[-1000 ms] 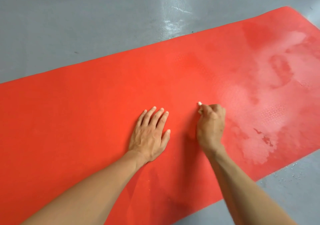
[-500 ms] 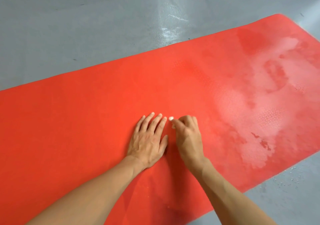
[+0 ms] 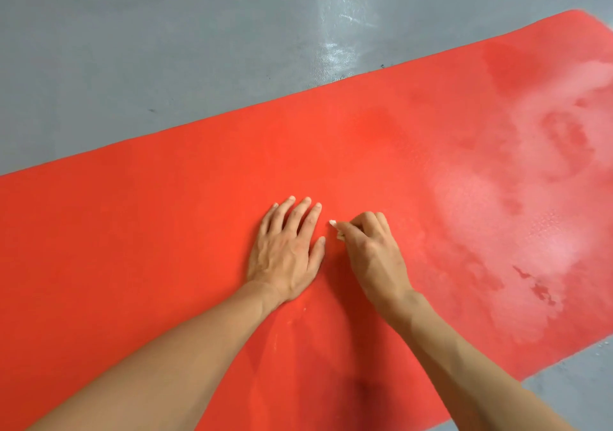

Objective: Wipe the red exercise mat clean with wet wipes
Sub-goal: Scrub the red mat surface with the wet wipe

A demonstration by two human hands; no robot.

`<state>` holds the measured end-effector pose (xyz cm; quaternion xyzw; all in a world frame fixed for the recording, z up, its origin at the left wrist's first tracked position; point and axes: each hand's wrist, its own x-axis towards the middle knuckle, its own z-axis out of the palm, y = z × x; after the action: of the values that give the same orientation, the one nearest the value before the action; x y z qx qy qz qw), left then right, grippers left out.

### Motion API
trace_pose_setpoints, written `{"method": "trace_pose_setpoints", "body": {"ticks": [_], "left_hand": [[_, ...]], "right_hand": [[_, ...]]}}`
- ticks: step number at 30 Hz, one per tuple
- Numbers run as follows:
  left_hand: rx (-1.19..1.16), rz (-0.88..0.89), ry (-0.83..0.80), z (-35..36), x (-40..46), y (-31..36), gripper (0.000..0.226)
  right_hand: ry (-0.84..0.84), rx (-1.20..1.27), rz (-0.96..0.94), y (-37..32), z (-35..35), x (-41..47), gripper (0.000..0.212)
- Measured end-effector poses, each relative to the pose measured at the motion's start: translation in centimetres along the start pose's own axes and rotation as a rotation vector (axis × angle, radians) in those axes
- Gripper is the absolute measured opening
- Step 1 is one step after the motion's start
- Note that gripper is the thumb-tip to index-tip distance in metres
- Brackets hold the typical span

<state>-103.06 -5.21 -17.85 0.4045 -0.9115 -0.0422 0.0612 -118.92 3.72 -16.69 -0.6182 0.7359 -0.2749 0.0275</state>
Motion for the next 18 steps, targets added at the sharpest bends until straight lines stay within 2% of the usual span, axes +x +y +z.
{"method": "trace_pose_setpoints", "body": {"ticks": [1,3,5,7,9,10,12,13,15,17,18], "left_hand": [[0.002,-0.004,0.001,0.0,0.1,0.0,0.062],[0.000,-0.013,0.011,0.0,0.1,0.1,0.062],[-0.005,-0.016,0.020,0.1,0.1,0.1,0.061],[-0.013,-0.018,0.016,0.1,0.1,0.1,0.061],[-0.027,-0.010,0.015,0.1,0.1,0.0,0.060],[-0.034,-0.008,0.013,0.1,0.1,0.0,0.060],[-0.034,-0.012,0.017,0.0,0.0,0.0,0.062],[-0.029,-0.014,0.022,0.0,0.0,0.0,0.062],[-0.023,-0.014,0.018,0.0,0.1,0.1,0.063],[-0.018,-0.016,0.015,0.1,0.1,0.1,0.063],[-0.017,-0.016,0.013,0.1,0.1,0.1,0.063]], "right_hand": [[0.028,-0.029,0.048,1.6,-0.3,1.0,0.019],[0.127,-0.080,0.299,4.4,-0.8,3.5,0.017],[0.213,-0.071,0.516,4.0,-0.2,4.7,0.022],[0.170,0.059,0.501,0.3,1.0,3.8,0.023],[0.016,0.196,0.230,-2.7,1.3,1.8,0.018],[-0.061,0.180,0.095,-3.0,1.1,1.1,0.018],[-0.074,0.117,-0.044,-0.9,0.5,1.6,0.027],[-0.026,0.083,0.001,0.7,0.1,2.5,0.031],[0.119,-0.003,0.229,3.3,-0.5,4.1,0.028],[0.204,-0.020,0.441,3.0,0.1,4.7,0.022],[0.221,0.010,0.453,1.8,0.7,4.4,0.023]]}}
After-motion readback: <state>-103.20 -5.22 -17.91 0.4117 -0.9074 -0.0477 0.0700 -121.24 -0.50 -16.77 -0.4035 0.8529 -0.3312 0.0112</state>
